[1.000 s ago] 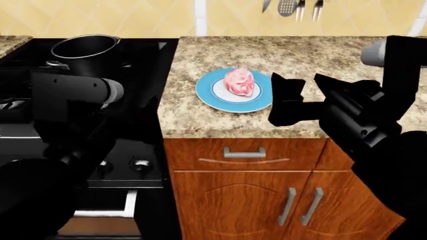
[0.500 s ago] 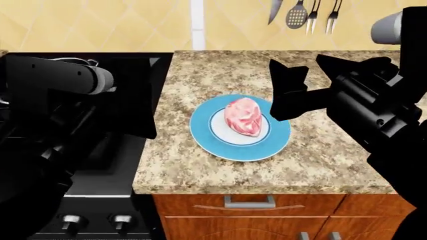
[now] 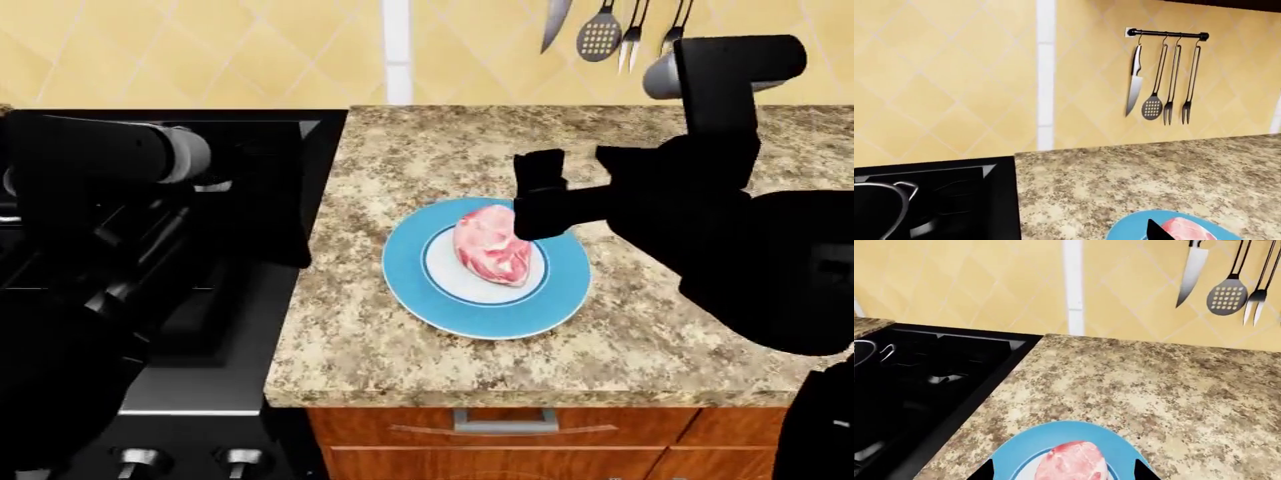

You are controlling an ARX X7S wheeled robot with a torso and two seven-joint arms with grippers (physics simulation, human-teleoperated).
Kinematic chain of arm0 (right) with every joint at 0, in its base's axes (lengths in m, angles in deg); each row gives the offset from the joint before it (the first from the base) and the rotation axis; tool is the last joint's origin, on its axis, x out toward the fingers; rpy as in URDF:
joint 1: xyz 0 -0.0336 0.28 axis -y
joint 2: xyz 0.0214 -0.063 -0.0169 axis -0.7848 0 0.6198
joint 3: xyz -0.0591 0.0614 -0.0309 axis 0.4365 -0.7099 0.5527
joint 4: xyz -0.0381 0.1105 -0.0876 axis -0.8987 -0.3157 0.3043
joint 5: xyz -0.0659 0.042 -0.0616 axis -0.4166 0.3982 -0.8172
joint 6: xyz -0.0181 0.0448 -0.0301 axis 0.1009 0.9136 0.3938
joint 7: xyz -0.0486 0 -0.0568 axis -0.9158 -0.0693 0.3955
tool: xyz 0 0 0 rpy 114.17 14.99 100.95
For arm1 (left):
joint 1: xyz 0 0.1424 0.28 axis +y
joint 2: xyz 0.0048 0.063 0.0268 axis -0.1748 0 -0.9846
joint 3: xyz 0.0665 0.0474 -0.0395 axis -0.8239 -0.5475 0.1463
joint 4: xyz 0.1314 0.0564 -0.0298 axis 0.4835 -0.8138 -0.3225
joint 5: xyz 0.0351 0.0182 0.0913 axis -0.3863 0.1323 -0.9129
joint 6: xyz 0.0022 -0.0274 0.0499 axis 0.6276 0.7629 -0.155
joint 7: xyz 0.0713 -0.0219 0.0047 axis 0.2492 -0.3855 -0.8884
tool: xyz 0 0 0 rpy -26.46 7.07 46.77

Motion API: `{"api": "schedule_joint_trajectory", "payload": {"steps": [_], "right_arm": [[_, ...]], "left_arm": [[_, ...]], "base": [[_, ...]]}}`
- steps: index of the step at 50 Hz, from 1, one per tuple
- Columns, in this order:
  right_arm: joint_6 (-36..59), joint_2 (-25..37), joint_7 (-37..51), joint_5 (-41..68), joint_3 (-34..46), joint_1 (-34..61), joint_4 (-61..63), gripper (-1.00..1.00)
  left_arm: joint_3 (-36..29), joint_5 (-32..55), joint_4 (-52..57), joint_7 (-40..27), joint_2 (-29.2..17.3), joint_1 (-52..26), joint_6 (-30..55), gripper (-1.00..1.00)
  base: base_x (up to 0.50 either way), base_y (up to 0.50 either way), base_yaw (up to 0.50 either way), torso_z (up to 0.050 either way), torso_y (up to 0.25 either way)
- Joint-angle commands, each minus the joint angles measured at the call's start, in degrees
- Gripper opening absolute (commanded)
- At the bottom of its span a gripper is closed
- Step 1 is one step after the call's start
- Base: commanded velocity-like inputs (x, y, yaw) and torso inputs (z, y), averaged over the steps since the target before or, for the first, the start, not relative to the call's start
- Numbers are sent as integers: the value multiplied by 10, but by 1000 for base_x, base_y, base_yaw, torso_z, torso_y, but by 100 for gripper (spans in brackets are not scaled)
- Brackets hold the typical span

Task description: Frozen meat rests on a plate on the counter. Retrieve the meat and place it in a pot on a burner. Then turn the burner on.

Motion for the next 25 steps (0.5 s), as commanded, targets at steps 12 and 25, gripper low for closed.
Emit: {"api": "schedule_joint_trajectory", "payload": {"steps": [12,25], "right_arm": [[30,-17,-190,-163,216,226,-274,100],[-10,1,-304,-200,304,190,-241,100]], "left_arm": [[-83,-149,-100,126,24,25,-140,100],[-72,-158,-83,144,20,53,-181,100]], "base": [[0,0,0,0,0],[0,0,0,0,0]]}}
